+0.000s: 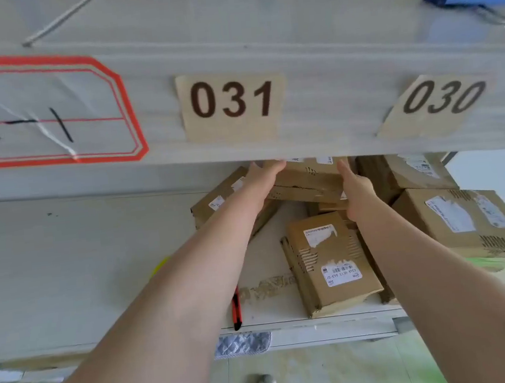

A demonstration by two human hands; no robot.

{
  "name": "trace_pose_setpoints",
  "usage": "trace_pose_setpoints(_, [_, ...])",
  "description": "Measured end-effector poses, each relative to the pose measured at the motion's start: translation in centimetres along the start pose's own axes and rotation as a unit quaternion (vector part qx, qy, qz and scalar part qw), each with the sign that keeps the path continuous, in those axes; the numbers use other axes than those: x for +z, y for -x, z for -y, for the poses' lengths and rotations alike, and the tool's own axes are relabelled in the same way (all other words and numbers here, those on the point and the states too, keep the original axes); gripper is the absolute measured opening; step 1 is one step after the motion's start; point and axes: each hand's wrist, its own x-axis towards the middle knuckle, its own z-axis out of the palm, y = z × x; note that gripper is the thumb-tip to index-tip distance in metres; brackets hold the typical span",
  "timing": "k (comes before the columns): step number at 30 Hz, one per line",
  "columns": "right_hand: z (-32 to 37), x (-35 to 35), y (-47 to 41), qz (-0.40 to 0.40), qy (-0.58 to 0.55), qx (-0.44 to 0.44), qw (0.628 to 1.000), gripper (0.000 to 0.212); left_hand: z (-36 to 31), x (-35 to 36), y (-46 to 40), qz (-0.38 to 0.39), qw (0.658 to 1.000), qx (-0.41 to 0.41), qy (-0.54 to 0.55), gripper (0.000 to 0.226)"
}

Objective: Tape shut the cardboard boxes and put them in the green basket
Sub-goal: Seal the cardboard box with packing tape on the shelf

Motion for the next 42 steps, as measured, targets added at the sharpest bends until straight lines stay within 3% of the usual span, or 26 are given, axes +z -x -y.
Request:
trace_pose_setpoints(3, [-0.3,0.0,-0.1,-0.012,-0.005,-0.016,1.0,0.055,0.0,0.6,0.1,0.001,1.0,-0.003,-0.006,0.09])
trace_pose_setpoints(6, [-0.8,0.1,0.7,-0.04,-0.045,-0.022,0.998,0.033,0.5,1.0,1.3,-0.066,0.997,0.027,0.033,0.086])
trace_pose_setpoints(13, [-2.1,5.1,6.7,-0.047,-0.092,-0.05,0.993,0.045,2.0,-1.5,4.7,-0.247,0.946,0.084,0.191,0.067])
trace_pose_setpoints(16, [-2.5,8.3,10.1,0.008,-0.083,-0.065,0.994,0.05,2.4,-6.8,5.9,-0.297,0.92,0.127,0.221,0.067])
trace_pose_setpoints(19, [-3.3,11.9,13.2,0.072,-0.064,-0.069,0.993,0.051,3.6,-13.4,7.1,-0.305,0.916,0.134,0.222,0.07])
trace_pose_setpoints(21, [-3.9,14.3,15.2,0.133,-0.048,-0.058,0.988,0.06,4.7,-18.0,8.3,-0.302,0.915,0.131,0.233,0.073])
trace_pose_setpoints(25, [-5.1,18.7,18.0,0.262,-0.026,0.008,0.965,0.098,6.8,-26.8,10.5,-0.261,0.931,0.102,0.233,0.077])
trace_pose_setpoints(28, [-6.3,22.0,19.3,0.347,-0.089,0.043,0.933,0.088,7.7,-31.7,11.0,-0.205,0.953,0.095,0.202,0.073])
trace_pose_setpoints(30, [-7.1,24.1,20.5,0.332,-0.112,0.046,0.935,0.084,7.9,-34.0,11.0,-0.19,0.959,0.096,0.19,0.073])
trace_pose_setpoints(33, [-8.5,27.3,22.0,0.274,-0.136,0.002,0.952,0.098,8.1,-36.0,10.7,-0.236,0.958,0.081,0.142,0.08])
trace_pose_setpoints(36, [-9.8,29.7,23.3,0.228,-0.151,-0.054,0.96,0.111,7.9,-36.2,10.9,-0.282,0.955,-0.014,0.096,0.094])
trace_pose_setpoints(38, [-10.4,30.4,24.1,0.201,-0.104,-0.112,0.968,0.124,7.4,-35.7,11.1,-0.21,0.968,-0.087,0.104,0.108])
trace_pose_setpoints(40, [-10.8,30.7,25.0,0.171,0.01,-0.206,0.963,0.134,6.4,-35.4,11.3,-0.099,0.972,-0.154,0.148,0.121])
trace_pose_setpoints(42, [-11.3,30.8,25.8,0.143,0.12,-0.3,0.935,0.137,5.8,-35.6,11.2,-0.03,0.963,-0.171,0.208,0.098])
